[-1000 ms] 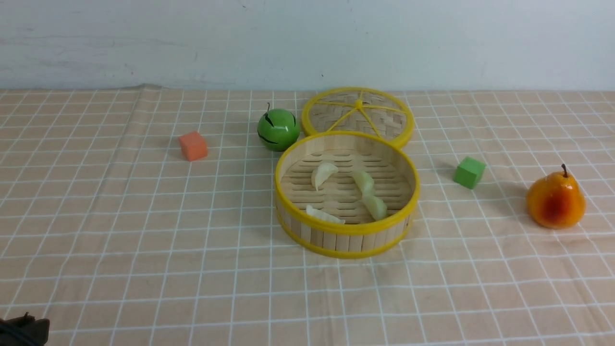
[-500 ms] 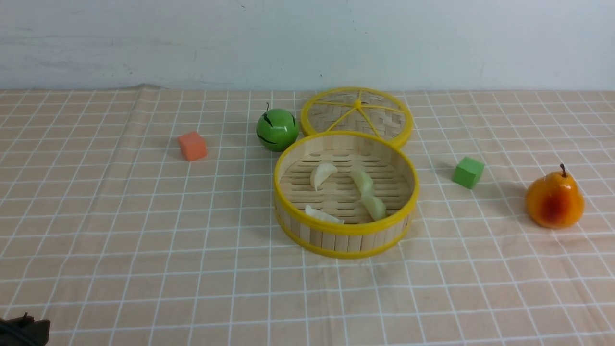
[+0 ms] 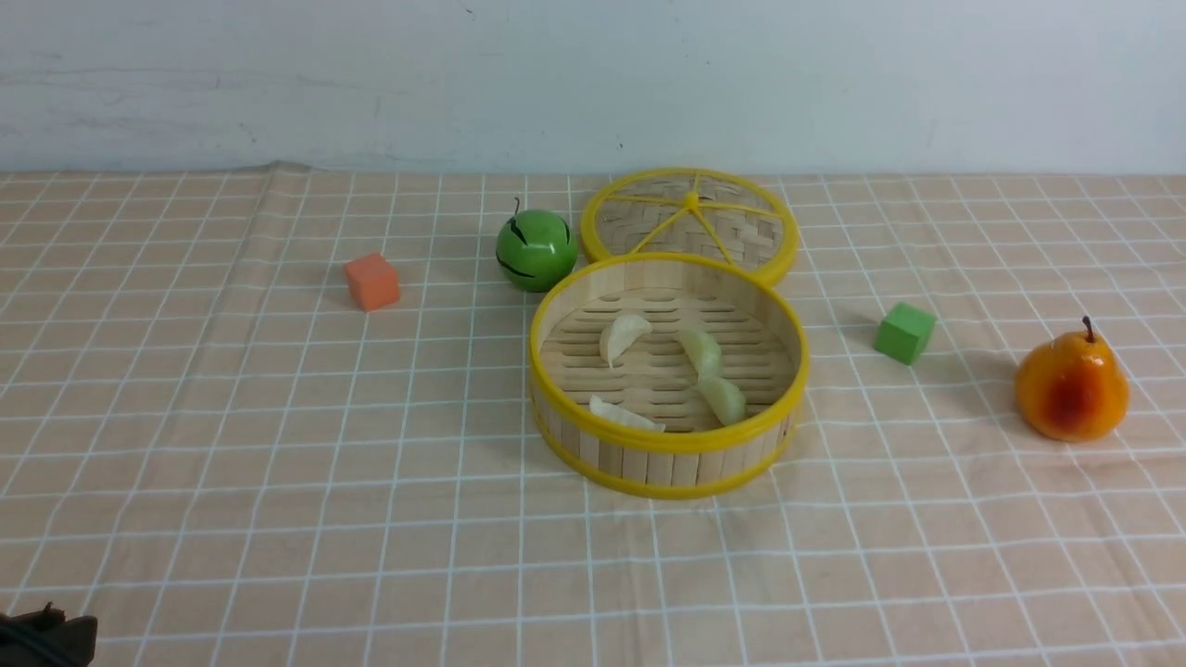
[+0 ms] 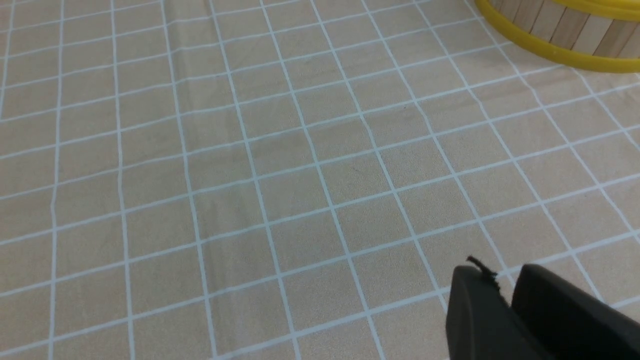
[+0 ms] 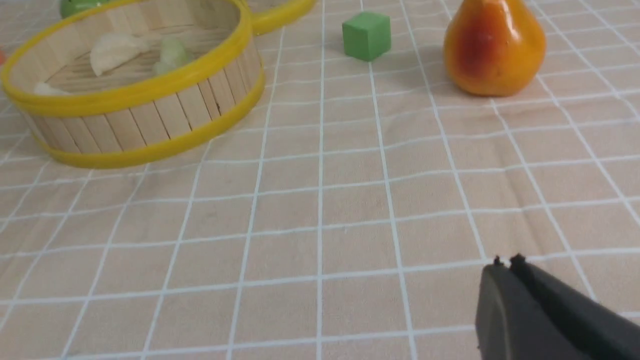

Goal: Put the dumplings into the steamer on the table with the brown tablecloth.

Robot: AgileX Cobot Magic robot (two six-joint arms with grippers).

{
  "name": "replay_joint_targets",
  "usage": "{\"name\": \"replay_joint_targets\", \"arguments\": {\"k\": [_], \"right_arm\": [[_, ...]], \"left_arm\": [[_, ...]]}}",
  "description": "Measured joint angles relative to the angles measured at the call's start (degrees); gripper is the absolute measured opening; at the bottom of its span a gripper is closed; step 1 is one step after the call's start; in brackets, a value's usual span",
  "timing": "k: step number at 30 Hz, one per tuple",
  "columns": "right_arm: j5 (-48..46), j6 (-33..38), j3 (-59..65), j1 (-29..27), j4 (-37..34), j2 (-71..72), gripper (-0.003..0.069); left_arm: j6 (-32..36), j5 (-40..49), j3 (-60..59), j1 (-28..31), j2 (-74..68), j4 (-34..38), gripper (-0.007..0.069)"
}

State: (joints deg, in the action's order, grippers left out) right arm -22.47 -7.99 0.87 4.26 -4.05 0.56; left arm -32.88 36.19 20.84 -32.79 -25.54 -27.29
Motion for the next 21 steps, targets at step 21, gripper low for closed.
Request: {"name": "replay_joint_targets", "arguments": {"k": [21], "right_arm": [[-0.6, 0.01, -0.09, -0.06, -0.56, 0.0, 0.0013]], "left_arm": [[0.0, 0.0, 0.0, 0.0, 0.0, 0.0, 0.0126]]}}
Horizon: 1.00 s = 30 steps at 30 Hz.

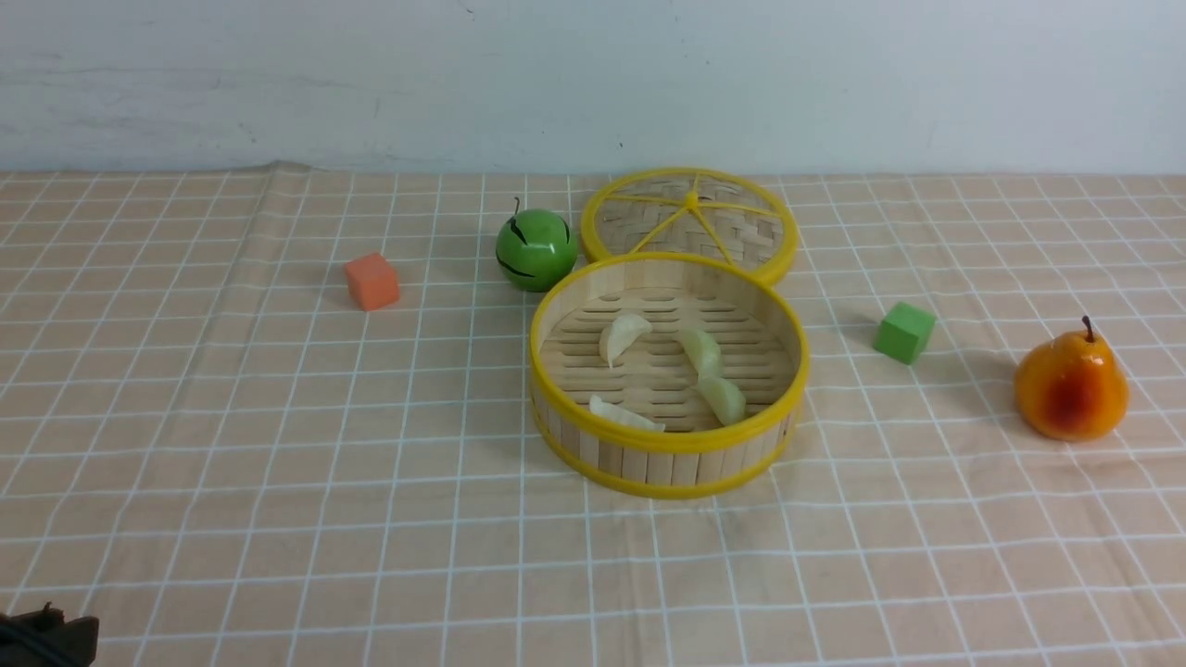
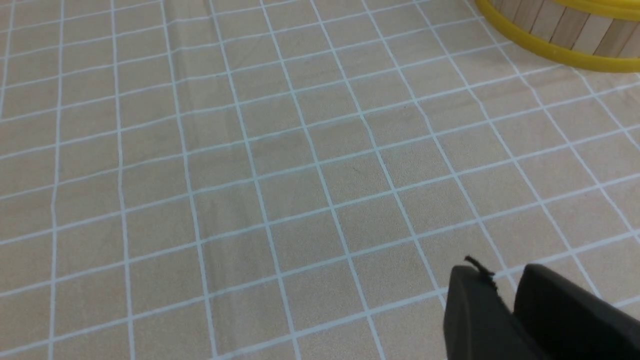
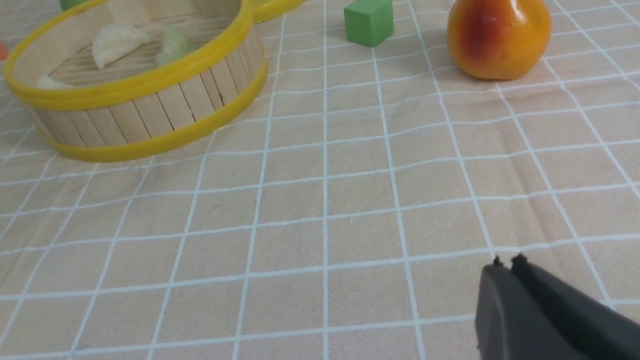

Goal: Put the dumplings into the steamer on the table with the brown tablecloth.

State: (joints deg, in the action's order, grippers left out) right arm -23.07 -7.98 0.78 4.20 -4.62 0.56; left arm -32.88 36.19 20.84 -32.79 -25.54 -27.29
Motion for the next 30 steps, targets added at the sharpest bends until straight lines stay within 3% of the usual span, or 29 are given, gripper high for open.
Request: {"name": "replay_joint_targets", "arguments": {"k": [7, 15, 20, 22, 23, 26, 30], "right_arm": [[0.0, 0.05, 0.0, 0.0, 0.0, 0.0, 0.0014], [0.0, 0.05, 0.0, 0.0, -0.06, 0.0, 0.0023], [0.0, 0.05, 0.0, -0.05, -0.06, 0.05, 0.0032], [0.0, 0.05, 0.0, -0.05, -0.2, 0.05, 0.0032], [0.0, 0.05, 0.0, -0.05, -0.2, 0.05, 0.0032], [0.0, 0.05, 0.0, -0.05, -0.2, 0.05, 0.0034], [0.0, 0.05, 0.0, -0.05, -0.2, 0.05, 0.004]], "left_arm": [[0.0, -2.12, -3.37, 0.0, 2.23, -0.16, 0.013], [-0.28, -5.43, -15.71, 2.2, 17.56, -2.78, 0.012], [-0.43, -15.95, -21.26, 8.86, 25.87, 4.99, 0.0064], [0.44, -22.39, -22.37, 14.31, 26.12, 10.22, 0.002], [2.21, -25.57, -22.42, 16.97, 26.12, 13.25, -0.0014], [8.65, -29.16, -22.48, 21.89, 26.12, 19.81, -0.0014], [18.29, -27.48, -22.48, 26.26, 26.12, 26.91, -0.0014]]}}
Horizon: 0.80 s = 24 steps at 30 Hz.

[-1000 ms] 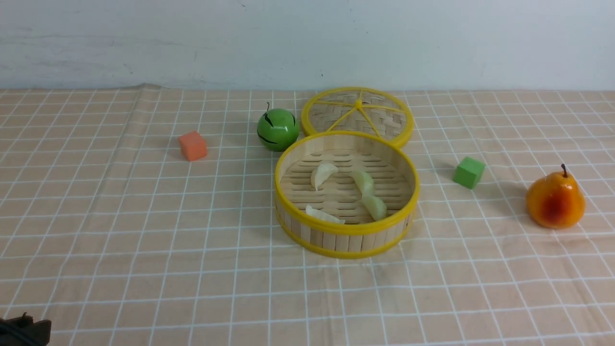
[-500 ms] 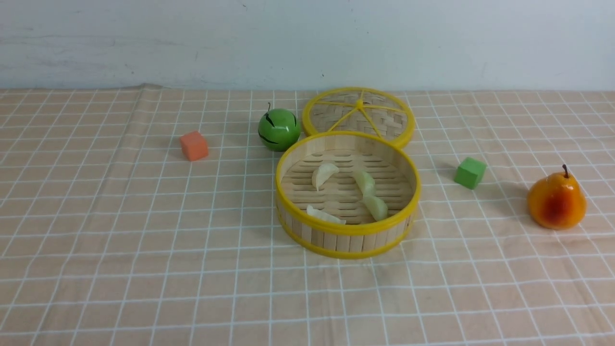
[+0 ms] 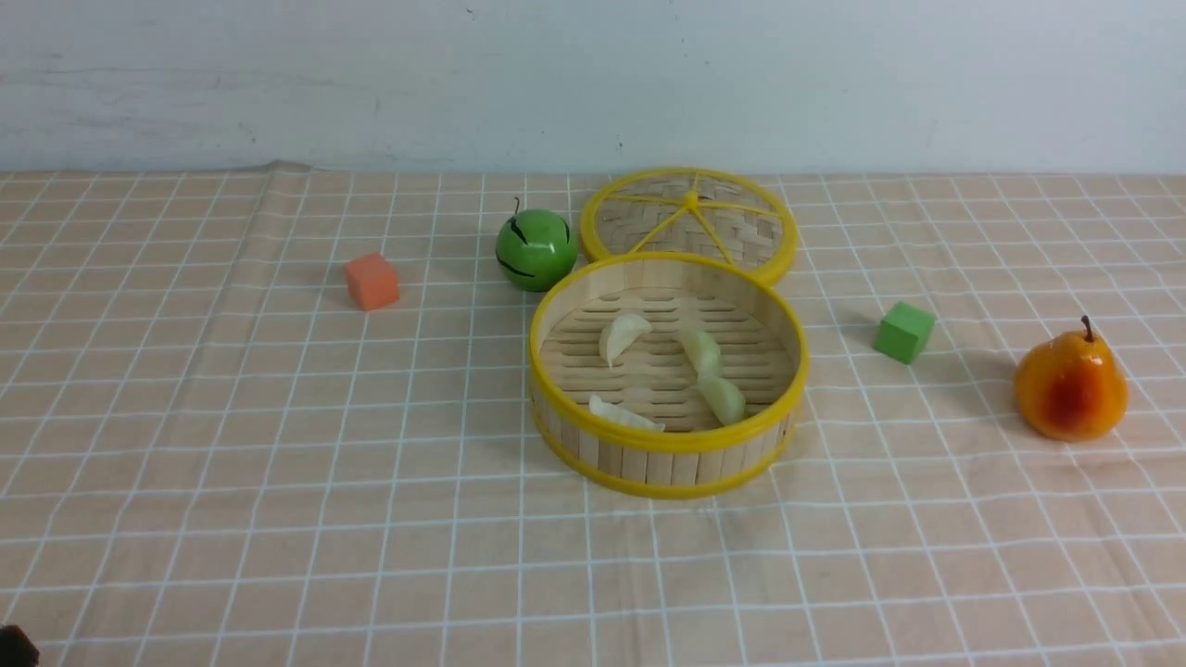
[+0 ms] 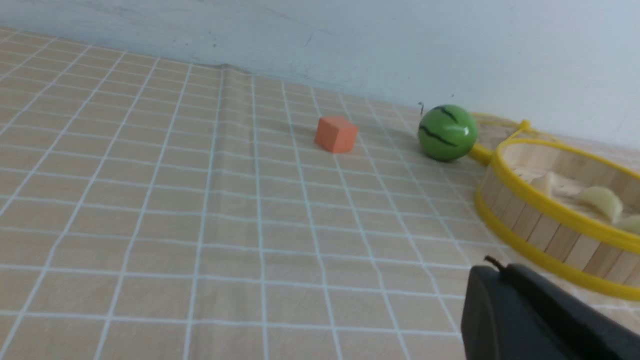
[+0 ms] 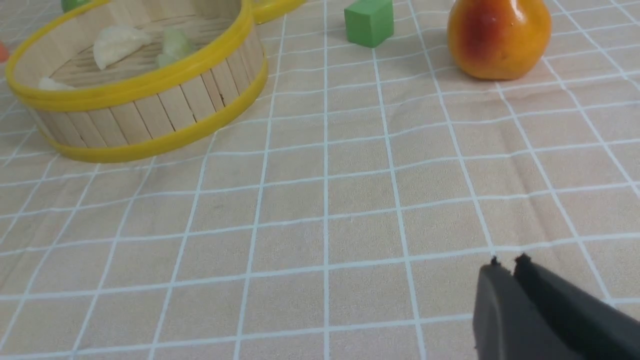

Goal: Put the dumplings into the steamer on the table with the brown tablecloth.

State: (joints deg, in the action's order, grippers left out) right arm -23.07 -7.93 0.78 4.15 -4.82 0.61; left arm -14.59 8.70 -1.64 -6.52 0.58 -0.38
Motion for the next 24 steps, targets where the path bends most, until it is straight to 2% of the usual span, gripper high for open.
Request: {"name": "replay_joint_targets", "arguments": {"k": [6, 12, 24], "right_arm": [[0.0, 0.0, 0.0, 0.0, 0.0, 0.0, 0.0046], [0.0, 0.0, 0.0, 0.0, 0.0, 0.0, 0.0054], [0.0, 0.0, 0.0, 0.0, 0.0, 0.0, 0.0067]], "left_arm": [[6.05, 12.67, -0.17, 1.93, 0.0, 5.7, -0.0014], [9.8, 13.54, -0.17, 1.99, 0.0, 6.2, -0.0014], [10.22, 13.66, -0.17, 1.99, 0.0, 6.23, -0.0014]]}}
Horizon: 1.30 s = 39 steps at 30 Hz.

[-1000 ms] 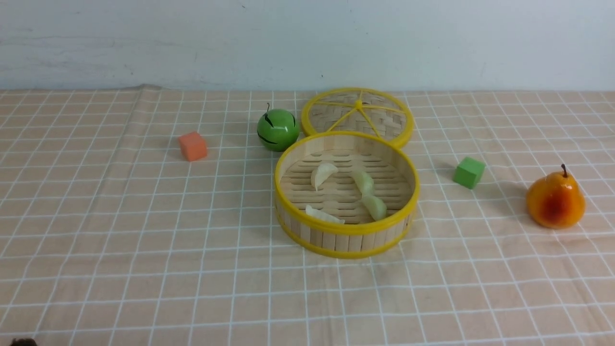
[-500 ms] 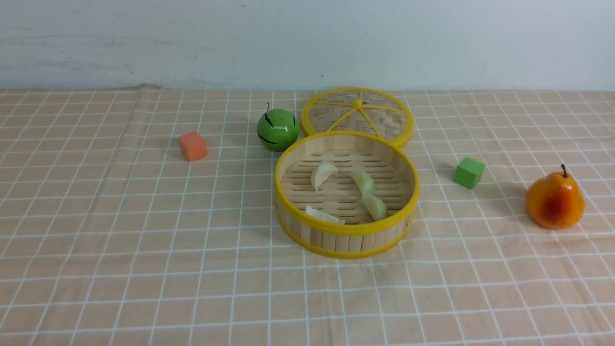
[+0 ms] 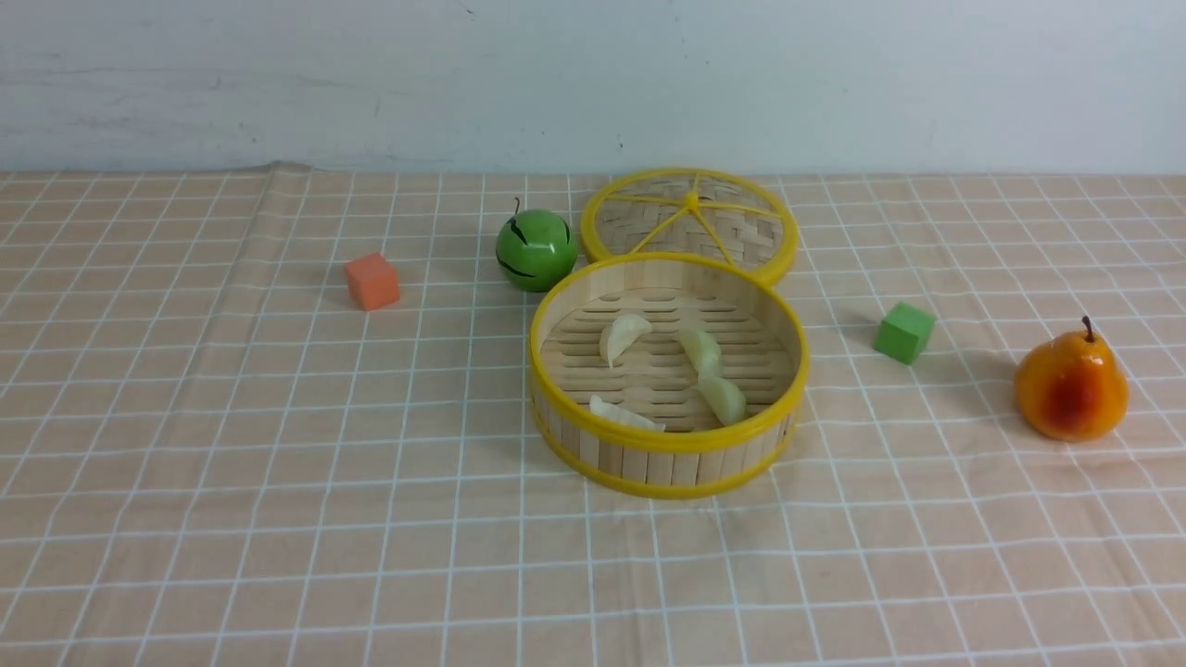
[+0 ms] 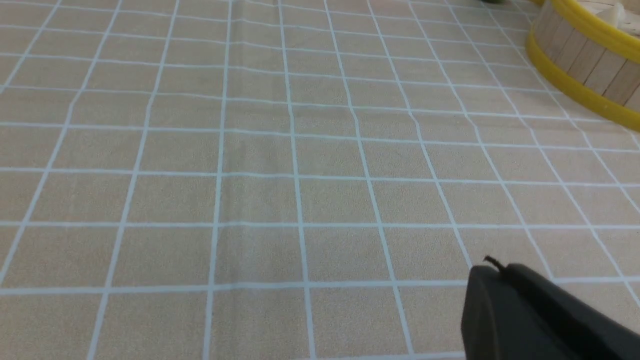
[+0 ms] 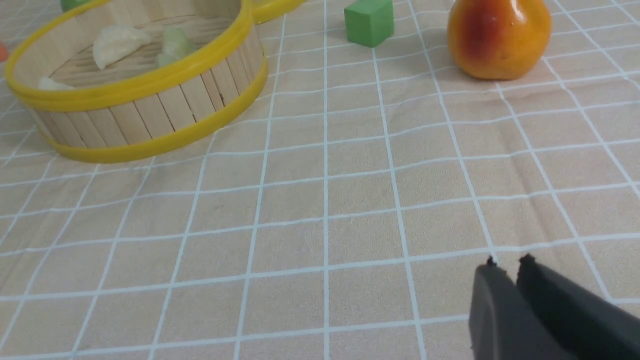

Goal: Put the dumplings into the steamer on the table with the brown tablecloth.

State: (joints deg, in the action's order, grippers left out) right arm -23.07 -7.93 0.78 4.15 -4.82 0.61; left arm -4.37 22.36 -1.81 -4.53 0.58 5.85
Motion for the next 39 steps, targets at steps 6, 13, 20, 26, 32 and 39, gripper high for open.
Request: {"name": "replay_joint_targets", "arguments": {"k": [6, 13, 20, 26, 32, 39], "right_arm": [[0.0, 0.0, 0.0, 0.0, 0.0, 0.0, 0.0076], [0.0, 0.0, 0.0, 0.0, 0.0, 0.0, 0.0084], [0.0, 0.0, 0.0, 0.0, 0.0, 0.0, 0.0096], [0.0, 0.0, 0.0, 0.0, 0.0, 0.0, 0.0101], [0.0, 0.0, 0.0, 0.0, 0.0, 0.0, 0.0105], [0.0, 0.0, 0.0, 0.0, 0.0, 0.0, 0.011]], "left_arm": [[0.0, 0.04, 0.0, 0.0, 0.0, 0.0, -0.0014], [0.0, 0.06, 0.0, 0.0, 0.0, 0.0, -0.0014], [0.0, 0.06, 0.0, 0.0, 0.0, 0.0, -0.0014], [0.0, 0.06, 0.0, 0.0, 0.0, 0.0, -0.0014], [0.0, 0.06, 0.0, 0.0, 0.0, 0.0, -0.0014], [0.0, 0.06, 0.0, 0.0, 0.0, 0.0, -0.0014]]}}
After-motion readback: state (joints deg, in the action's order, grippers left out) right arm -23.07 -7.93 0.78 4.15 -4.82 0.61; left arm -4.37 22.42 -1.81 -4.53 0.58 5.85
